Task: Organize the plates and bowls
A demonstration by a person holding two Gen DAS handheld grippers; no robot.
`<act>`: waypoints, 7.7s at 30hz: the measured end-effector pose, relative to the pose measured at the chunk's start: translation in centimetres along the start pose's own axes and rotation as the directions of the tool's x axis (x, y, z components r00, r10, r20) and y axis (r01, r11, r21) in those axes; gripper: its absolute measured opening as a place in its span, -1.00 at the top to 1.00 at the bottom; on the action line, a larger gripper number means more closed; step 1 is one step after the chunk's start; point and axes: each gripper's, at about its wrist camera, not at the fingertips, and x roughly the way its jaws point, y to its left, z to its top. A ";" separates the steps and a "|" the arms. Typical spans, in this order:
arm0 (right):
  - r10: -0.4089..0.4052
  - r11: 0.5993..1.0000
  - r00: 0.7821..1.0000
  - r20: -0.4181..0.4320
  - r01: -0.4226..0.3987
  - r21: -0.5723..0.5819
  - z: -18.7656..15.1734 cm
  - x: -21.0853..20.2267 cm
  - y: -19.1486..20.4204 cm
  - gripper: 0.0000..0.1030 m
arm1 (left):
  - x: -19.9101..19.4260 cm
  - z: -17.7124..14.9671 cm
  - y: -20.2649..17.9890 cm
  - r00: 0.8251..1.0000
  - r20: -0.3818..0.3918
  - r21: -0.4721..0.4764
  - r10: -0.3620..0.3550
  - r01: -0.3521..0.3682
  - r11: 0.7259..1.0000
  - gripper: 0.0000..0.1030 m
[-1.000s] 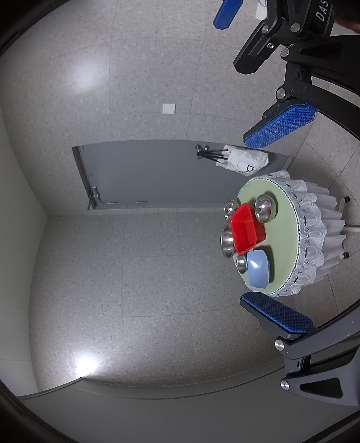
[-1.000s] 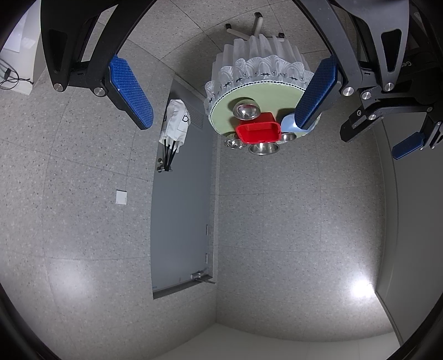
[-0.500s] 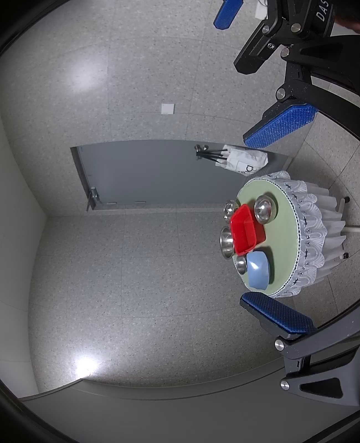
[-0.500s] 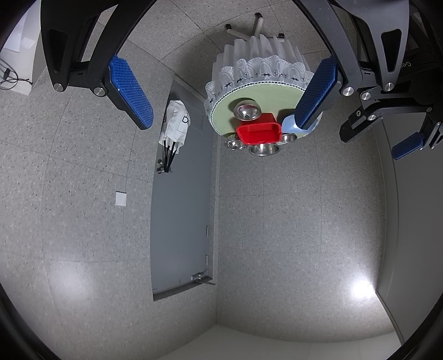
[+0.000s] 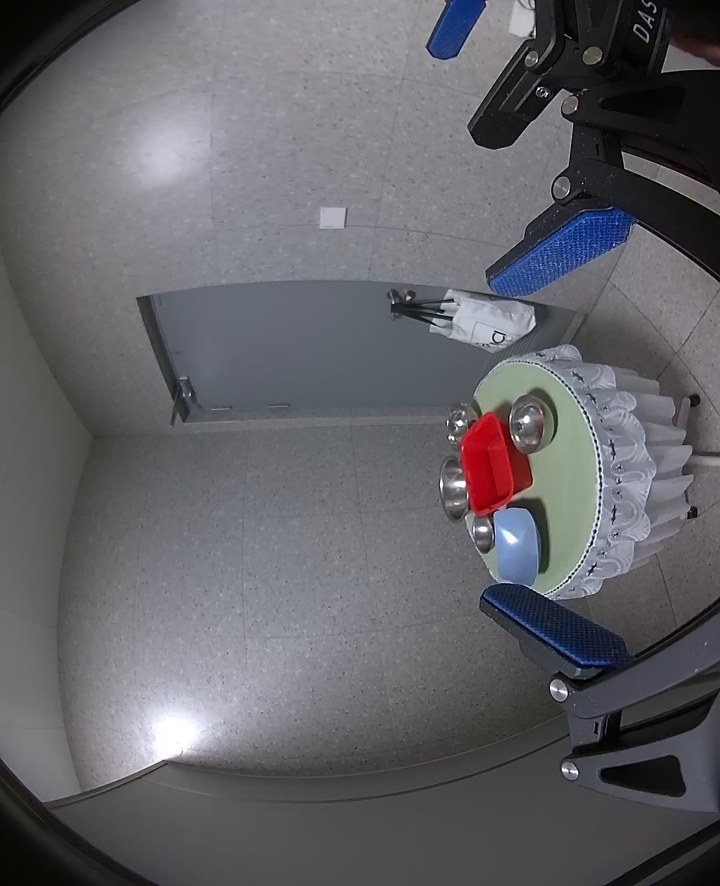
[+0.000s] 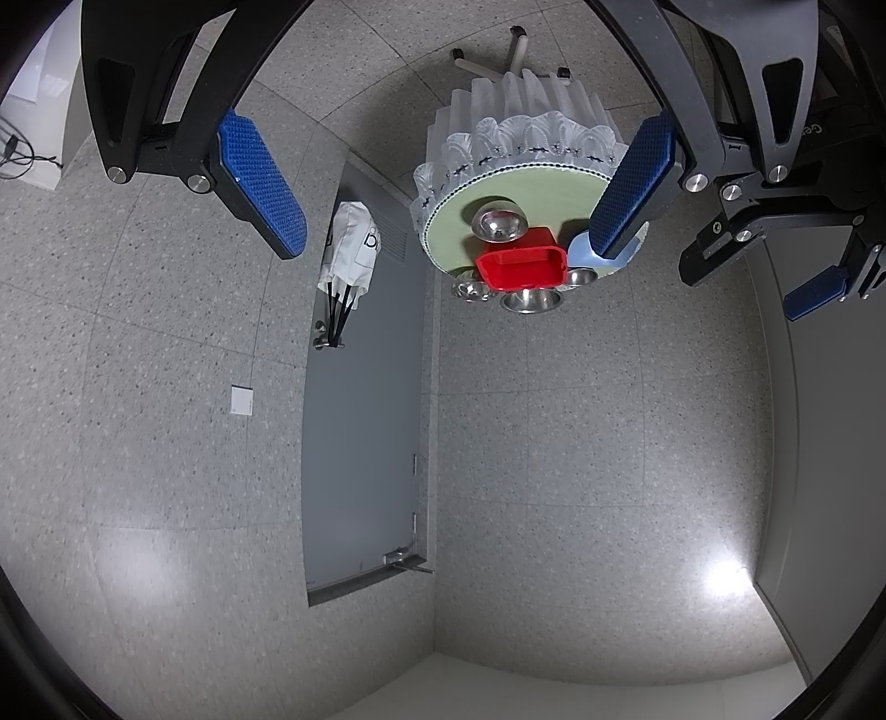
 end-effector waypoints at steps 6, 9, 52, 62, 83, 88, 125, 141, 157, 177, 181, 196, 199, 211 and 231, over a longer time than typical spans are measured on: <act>0.008 1.000 1.000 -0.003 -0.008 -0.004 0.2 0.8 -1.4 -1.00 | 0.6 -0.2 -0.4 1.000 -0.003 -0.002 0.004 -0.004 1.000 -0.99; 0.012 1.000 1.000 -0.008 -0.012 -0.006 0.1 1.3 -1.8 -1.00 | 0.8 -0.3 -0.3 1.000 -0.006 -0.004 0.004 -0.004 1.000 -0.99; 0.175 0.984 0.923 -0.343 -0.150 0.098 -0.4 48.3 7.6 -1.00 | 54.0 9.0 20.2 0.933 -0.361 -0.041 0.004 -0.020 0.999 -0.99; 0.356 0.934 0.846 -0.398 -0.335 0.122 4.5 71.9 7.0 -1.00 | 79.5 12.8 21.8 0.879 -0.472 -0.079 0.072 -0.123 0.989 -0.99; 0.381 0.895 0.534 -0.755 -0.417 0.157 -6.3 108.2 12.9 -0.43 | 122.7 2.6 29.0 0.570 -0.813 -0.074 0.115 -0.298 0.952 -0.17; 0.419 0.870 0.486 -0.767 -0.458 0.184 -7.1 108.9 13.6 0.43 | 124.5 0.5 30.2 0.555 -0.828 -0.085 0.080 -0.266 0.960 0.61; 0.346 0.926 0.612 -0.712 -0.345 0.153 -8.0 85.1 8.1 0.49 | 109.8 -6.1 30.5 0.674 -0.738 -0.014 0.031 -0.062 0.998 0.53; 0.356 0.917 0.617 -0.702 -0.377 0.134 -11.4 82.3 9.3 -0.06 | 103.1 -6.2 25.3 0.697 -0.716 0.028 0.041 -0.030 0.999 -0.25; 0.341 0.937 0.745 -0.573 -0.322 0.139 -6.9 73.0 10.5 -0.45 | 89.2 -4.1 36.6 0.760 -0.613 -0.026 0.218 -0.295 0.955 -0.52; 0.475 0.850 0.615 -0.629 -0.505 0.149 -12.8 67.4 24.4 -0.45 | 84.4 -16.5 43.7 0.651 -0.757 -0.218 0.060 -0.338 0.916 0.54; 0.452 0.859 0.619 -0.642 -0.496 0.126 -14.3 68.0 25.3 -0.45 | 83.6 -17.0 44.6 0.658 -0.751 -0.227 0.055 -0.335 0.914 0.58; 0.559 0.782 0.494 -0.666 -0.580 0.226 -15.3 71.7 28.1 0.80 | 83.9 -16.5 43.9 0.681 -0.731 -0.244 0.042 -0.319 0.916 0.58; 0.587 0.764 0.495 -0.641 -0.600 0.237 -14.0 71.1 27.6 0.81 | 82.7 -15.1 44.2 0.713 -0.700 -0.285 0.027 -0.314 0.906 0.58; 0.645 0.756 0.561 -0.518 -0.566 0.328 -6.0 72.2 18.2 0.81 | 83.0 -5.1 37.1 0.848 -0.529 -0.250 -0.031 -0.120 0.961 0.59; 0.498 0.866 0.562 -0.660 -0.352 0.354 -11.4 77.6 6.6 0.74 | 91.9 -5.7 25.6 0.763 -0.641 -0.138 -0.082 -0.010 0.990 0.54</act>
